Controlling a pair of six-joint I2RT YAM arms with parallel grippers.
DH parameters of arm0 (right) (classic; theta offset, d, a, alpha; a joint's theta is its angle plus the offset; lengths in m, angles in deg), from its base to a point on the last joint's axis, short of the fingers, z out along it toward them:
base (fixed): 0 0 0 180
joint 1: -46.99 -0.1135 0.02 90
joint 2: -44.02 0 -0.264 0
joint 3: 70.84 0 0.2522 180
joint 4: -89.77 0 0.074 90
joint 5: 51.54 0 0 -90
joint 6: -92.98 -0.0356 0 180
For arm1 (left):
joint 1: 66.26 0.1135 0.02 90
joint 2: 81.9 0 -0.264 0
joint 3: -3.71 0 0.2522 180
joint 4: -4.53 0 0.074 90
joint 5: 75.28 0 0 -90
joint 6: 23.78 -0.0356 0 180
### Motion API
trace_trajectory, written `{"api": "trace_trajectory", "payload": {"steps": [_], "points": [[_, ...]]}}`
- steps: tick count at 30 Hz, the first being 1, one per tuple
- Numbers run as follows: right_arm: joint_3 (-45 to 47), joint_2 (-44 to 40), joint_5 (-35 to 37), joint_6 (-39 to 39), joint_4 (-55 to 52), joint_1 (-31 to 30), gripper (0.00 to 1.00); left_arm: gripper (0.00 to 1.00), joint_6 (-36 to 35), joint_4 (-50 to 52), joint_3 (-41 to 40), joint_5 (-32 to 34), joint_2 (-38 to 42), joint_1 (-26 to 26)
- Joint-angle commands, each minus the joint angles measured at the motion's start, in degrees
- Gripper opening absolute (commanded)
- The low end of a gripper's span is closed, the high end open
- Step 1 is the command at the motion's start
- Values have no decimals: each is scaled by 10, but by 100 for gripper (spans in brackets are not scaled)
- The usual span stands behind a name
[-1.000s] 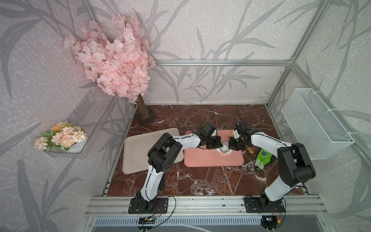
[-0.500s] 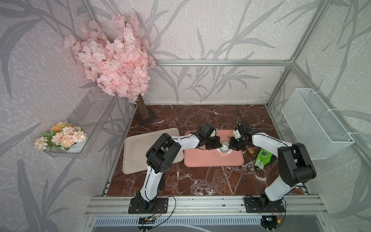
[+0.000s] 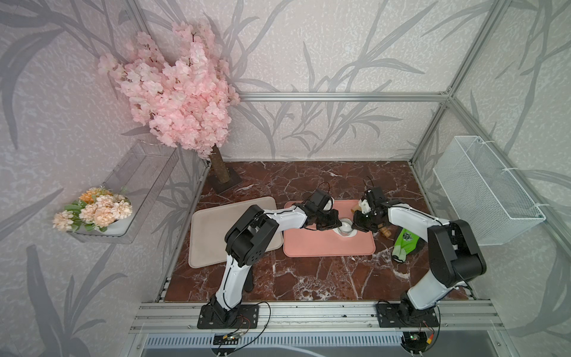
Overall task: Roll out the dumpling wrappers from the dough
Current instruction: Press the dumpling wrapper on the work surface.
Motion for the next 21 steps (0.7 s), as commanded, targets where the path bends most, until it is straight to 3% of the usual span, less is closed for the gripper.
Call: {"api": "trace_trajectory", "payload": {"steps": [1,21], "points": [[28,42,88,3,-59,16,0,0,-15,154,-38,58,-43,18],[28,35,81,2,-66,21,0,0,-18,151,-46,57,-45,19]]}}
